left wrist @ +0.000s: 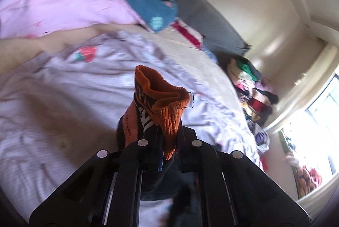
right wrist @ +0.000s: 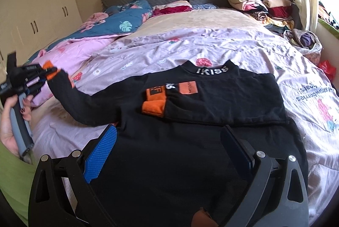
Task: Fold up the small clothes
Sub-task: 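Lift the sleeve with the left tool and fold it across the body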
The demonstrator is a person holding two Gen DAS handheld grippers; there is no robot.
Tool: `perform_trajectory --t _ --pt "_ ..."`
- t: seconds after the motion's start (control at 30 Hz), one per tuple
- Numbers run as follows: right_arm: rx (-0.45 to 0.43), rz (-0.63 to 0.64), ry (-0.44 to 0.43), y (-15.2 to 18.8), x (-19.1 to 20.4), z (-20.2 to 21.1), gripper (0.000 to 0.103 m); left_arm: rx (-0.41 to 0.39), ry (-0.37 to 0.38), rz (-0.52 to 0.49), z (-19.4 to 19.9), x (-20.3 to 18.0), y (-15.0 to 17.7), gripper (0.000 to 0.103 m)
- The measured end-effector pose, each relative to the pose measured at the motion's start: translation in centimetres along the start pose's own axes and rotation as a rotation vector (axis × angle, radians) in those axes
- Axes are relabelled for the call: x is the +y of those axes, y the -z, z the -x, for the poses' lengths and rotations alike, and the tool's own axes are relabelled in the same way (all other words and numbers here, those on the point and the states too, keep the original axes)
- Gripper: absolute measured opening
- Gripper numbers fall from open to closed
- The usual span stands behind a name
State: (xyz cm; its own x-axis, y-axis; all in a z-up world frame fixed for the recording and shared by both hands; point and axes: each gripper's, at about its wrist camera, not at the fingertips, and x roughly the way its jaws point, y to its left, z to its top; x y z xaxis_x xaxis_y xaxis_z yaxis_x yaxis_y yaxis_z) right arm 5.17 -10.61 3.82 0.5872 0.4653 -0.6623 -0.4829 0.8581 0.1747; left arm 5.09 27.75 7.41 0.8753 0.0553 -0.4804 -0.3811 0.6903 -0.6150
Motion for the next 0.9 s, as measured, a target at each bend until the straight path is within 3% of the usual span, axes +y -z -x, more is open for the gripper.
perform_trajectory --t 0.13,0.43,0.9 --pt "-0.012 -0.033 0.005 -0.2 -1.5 0.6 0.098 0.015 0.063 -0.044 -0.9 -3.9 0.3 0.003" --pt "-0.016 -0.137 0.027 0.1 -5.8 1.2 0.098 0.043 0.131 -0.133 -2.7 -10.6 1.8 0.003" --pt "-0.018 -0.292 0.068 1.1 -13.0 1.5 0.098 0.134 0.242 -0.310 -7.2 -20.8 8.2 0.003"
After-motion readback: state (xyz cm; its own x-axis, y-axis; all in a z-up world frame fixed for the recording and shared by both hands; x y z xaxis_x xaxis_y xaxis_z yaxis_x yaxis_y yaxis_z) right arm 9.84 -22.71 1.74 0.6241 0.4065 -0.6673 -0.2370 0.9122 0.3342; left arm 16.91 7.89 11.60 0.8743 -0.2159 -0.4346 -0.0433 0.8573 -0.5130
